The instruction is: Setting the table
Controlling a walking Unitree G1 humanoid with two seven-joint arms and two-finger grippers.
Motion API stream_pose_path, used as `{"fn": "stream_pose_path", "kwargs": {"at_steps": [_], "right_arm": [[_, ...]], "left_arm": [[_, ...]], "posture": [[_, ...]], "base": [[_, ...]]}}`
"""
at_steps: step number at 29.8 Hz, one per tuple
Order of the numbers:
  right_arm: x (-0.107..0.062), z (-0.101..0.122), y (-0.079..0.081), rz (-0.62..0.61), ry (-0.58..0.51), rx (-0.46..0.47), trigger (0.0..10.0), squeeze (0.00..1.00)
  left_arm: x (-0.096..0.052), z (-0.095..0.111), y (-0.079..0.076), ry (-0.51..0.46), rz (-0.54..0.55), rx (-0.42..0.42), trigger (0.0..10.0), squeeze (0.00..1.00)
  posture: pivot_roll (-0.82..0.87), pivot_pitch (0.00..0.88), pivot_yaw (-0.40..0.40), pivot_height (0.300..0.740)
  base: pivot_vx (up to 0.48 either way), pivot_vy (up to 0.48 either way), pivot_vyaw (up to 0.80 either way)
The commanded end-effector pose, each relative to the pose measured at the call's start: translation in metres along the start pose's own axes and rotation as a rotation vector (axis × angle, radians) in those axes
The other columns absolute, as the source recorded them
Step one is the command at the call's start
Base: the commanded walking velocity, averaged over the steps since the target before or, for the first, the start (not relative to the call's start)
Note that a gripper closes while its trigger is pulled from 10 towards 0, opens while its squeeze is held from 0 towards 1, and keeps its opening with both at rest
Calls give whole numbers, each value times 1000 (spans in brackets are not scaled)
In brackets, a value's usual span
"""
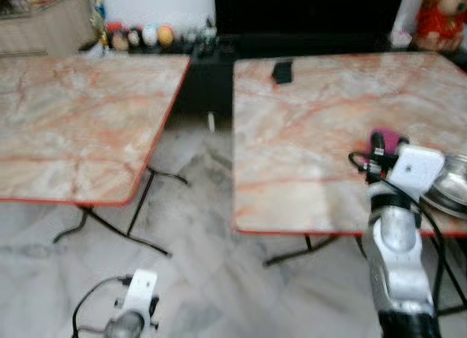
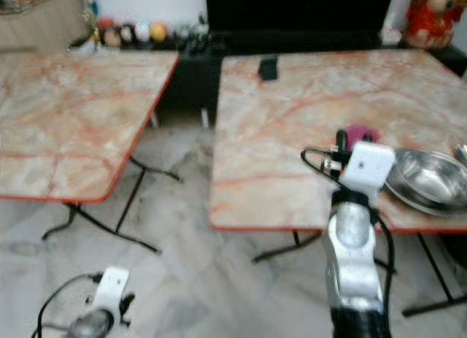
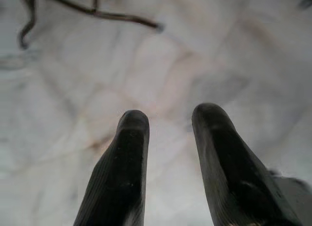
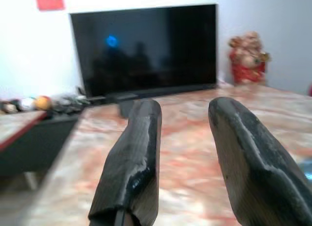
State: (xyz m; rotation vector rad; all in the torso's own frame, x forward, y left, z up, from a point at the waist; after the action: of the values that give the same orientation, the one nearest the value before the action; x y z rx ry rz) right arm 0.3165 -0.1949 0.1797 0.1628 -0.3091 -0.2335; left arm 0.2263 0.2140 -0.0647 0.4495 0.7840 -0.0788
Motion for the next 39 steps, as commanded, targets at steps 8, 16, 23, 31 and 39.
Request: {"fn": "stream_pose_path", "kwargs": {"at_steps": [8,16,23,31,39], "right_arm": [[5,-2,-1,-5,7,2,10000,0],[5,-4,0,-6,9,3,10000,0],[6,-4,-1,-2,5,2,10000,0],[9,-1,-3,-3,-5,-2,10000,0],[8,-2,-2,0,-3,-7,10000,0]], "left_arm": [[1,2,-6,-1,-14,4,10000,0],[0,1,-5,1,-11,4,10000,0],[-1,-2,-7,7,-12,4,10000,0],[-1,-4,-9,10,-19,0,10000,0],[-1,-4,-10,11,-19,0,10000,0]], "posture": [[4,0,33,740],[8,0,22,740],[6,0,16,740],[8,0,10,740],[9,0,8,740]], "base": [[0,368,0],[0,368,0],[0,369,0],[0,368,0],[0,369,0]]}}
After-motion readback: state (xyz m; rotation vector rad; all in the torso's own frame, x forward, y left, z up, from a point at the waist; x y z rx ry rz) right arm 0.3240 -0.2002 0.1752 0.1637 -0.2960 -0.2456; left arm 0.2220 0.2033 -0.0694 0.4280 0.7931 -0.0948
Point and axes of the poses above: a point about 5 cm out from each wrist's last joint towards the gripper, its own x axis pointing out of the wrist towards the gripper, its own z axis along the axis of the wrist's last joint, y = z × x, the point moved 1 cm from there along x, pointing out of the wrist towards the gripper, and after that the axes turned 11 degrees about x, right-handed, at the moved point
